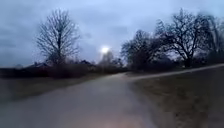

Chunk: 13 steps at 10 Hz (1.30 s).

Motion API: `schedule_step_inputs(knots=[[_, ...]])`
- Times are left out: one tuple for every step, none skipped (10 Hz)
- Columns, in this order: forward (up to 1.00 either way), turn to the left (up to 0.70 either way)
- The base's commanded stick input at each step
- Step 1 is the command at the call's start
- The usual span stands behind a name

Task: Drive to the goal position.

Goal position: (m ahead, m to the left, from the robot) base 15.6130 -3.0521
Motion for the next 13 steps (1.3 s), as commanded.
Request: schedule_step_inputs(knots=[[1.00, 0.04], [1.00, 0.04], [1.00, 0.04], [1.00, 0.04], [1.00, 0.04], [1.00, 0.04], [1.00, 0.04], [1.00, 0.04], [1.00, 0.04], [1.00, 0.04], [1.00, 0.04], [1.00, 0.04], [1.00, 0.04]])
